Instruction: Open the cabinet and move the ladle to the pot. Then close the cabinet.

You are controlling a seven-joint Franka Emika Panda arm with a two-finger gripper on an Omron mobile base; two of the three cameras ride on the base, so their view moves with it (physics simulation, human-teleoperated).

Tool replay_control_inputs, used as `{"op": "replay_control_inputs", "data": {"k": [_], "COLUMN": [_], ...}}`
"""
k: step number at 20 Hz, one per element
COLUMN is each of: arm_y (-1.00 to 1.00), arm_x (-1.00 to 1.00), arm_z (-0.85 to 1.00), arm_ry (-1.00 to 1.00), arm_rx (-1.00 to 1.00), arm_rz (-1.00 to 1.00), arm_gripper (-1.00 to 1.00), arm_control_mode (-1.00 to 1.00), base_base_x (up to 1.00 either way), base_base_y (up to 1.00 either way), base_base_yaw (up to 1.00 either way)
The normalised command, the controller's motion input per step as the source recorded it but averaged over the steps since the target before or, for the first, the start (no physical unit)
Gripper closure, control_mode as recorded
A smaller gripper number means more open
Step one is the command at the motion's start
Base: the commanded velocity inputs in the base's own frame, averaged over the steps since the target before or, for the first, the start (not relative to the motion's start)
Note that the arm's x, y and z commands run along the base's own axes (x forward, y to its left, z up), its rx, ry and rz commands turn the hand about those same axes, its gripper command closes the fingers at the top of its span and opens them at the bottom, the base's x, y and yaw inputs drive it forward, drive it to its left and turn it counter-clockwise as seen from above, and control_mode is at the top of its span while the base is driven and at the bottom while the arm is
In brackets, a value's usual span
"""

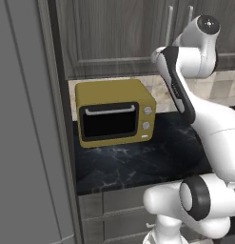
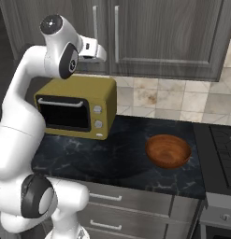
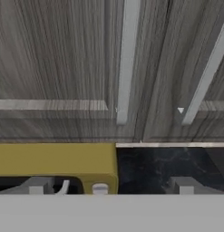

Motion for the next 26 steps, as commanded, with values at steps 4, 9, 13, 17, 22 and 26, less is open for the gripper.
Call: {"op": "replay_control_inputs", "data": {"k": [4, 9, 13, 17, 22, 26], "arm_y": [-0.02, 0.00, 0.00, 0.00, 0.00, 0.00], "arm_x": [0.50, 0.51, 0.52, 0.49, 0.47, 0.48], "arm_z": [0.00, 0.00, 0.00, 0.00, 0.00, -0.07], "arm_ry": [-0.01, -0.08, -0.11, -0.12, -0.12, -0.06], "arm_rx": [0.00, 0.00, 0.00, 0.00, 0.00, 0.01], "arm_rz": [-0.01, 0.00, 0.00, 0.00, 0.00, 0.00], "arm_gripper": [-1.00, -1.00, -1.00, -1.00, -1.00, -1.00], "arm_control_mode": [-1.00, -1.00, -1.00, -1.00, -1.00, -1.00], "base_base_x": [0.00, 0.00, 0.00, 0.00, 0.00, 0.00], "base_base_y": [0.00, 0.00, 0.00, 0.00, 0.00, 0.00], "base_base_yaw": [0.00, 0.00, 0.00, 0.00, 0.00, 0.00]}}
